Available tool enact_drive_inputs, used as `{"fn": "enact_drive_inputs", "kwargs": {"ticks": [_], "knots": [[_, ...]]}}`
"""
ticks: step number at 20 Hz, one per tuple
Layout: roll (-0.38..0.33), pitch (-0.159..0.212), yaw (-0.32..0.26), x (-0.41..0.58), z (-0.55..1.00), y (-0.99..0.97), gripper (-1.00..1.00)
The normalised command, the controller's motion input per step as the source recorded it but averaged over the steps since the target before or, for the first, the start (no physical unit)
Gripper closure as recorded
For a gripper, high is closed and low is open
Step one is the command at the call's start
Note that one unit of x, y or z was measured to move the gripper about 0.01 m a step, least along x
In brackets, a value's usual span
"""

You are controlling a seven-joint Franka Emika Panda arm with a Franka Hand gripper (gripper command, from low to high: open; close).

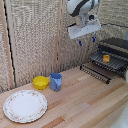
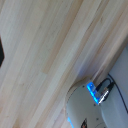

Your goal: Kindly employ your clamp to softly take hold of the bread. Delicately rest it on the oven pan, verifying that it is even on the surface. Using your clamp and attentiveness, smoothly glide the pan into the oven and along the appropriate brackets, securing it in position.

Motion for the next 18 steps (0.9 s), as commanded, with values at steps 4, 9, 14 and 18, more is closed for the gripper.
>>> {"fn": "enact_drive_inputs", "kwargs": {"ticks": [4,9,14,18], "knots": [[-0.185,0.040,0.317,-0.011,-0.01,-0.03,-1.00],[-0.202,0.003,0.312,0.000,-0.07,-0.07,-1.00],[-0.233,-0.011,0.294,0.000,-0.13,-0.08,-1.00],[-0.240,-0.018,0.287,0.000,-0.13,-0.09,-1.00]]}}
